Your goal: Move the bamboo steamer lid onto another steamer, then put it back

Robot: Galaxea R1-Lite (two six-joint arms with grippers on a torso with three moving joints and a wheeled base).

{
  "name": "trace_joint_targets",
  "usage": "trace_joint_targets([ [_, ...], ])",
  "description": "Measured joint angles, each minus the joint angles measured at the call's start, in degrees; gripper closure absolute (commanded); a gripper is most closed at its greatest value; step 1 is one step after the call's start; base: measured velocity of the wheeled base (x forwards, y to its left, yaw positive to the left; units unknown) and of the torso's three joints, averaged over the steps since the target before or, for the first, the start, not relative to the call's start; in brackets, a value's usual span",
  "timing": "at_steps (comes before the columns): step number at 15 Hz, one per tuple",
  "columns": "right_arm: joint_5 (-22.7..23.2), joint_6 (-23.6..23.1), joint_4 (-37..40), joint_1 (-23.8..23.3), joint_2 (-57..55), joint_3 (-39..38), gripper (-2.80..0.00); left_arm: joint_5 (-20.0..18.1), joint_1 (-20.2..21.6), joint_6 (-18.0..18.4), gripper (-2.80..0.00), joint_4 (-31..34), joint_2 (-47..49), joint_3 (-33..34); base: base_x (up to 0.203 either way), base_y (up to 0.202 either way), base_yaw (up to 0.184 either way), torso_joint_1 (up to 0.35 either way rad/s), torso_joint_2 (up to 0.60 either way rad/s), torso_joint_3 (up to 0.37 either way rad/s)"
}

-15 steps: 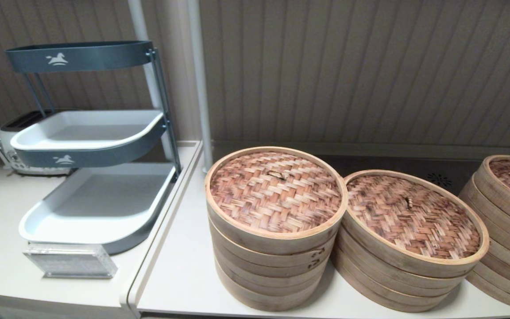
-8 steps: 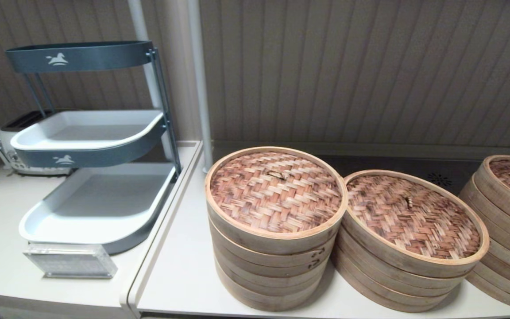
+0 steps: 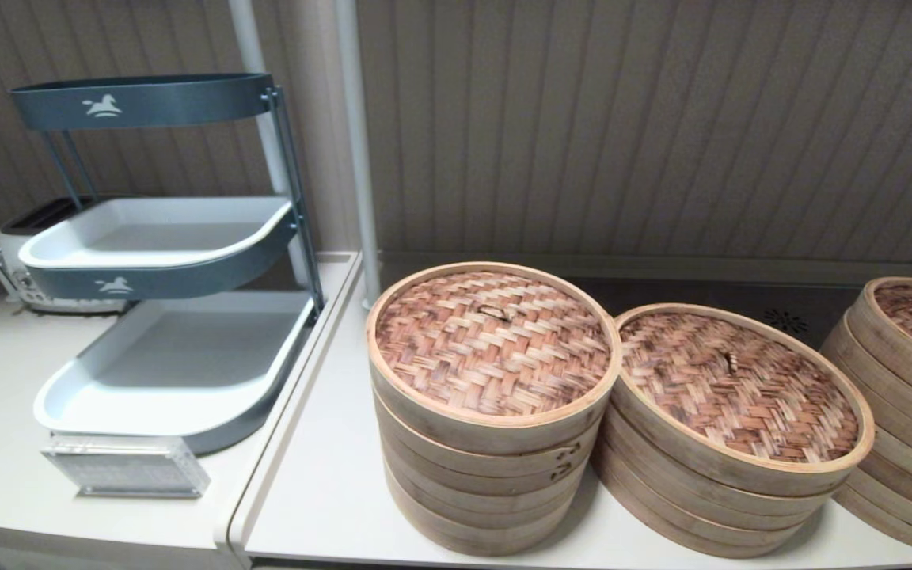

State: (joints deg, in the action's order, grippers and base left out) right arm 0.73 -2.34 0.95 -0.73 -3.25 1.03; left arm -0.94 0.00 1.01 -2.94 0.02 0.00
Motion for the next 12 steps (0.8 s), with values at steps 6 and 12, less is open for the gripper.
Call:
trace_joint_targets([
  [6,-0.10,1.19,-0.71,0.22,2.98,-0.98,0.00,-0.02,0.00,0.00,0.00,0.00,0.00,0.00,0.000,0.000,0.000,0.000,0.00,0.000],
  [12,-0.22,1.66,-1.44,0.29,3.15,-1.03,0.00,-0.02,0.00,0.02,0.00,-0.01,0.00,0.00,0.000,0.000,0.000,0.000,0.00,0.000],
])
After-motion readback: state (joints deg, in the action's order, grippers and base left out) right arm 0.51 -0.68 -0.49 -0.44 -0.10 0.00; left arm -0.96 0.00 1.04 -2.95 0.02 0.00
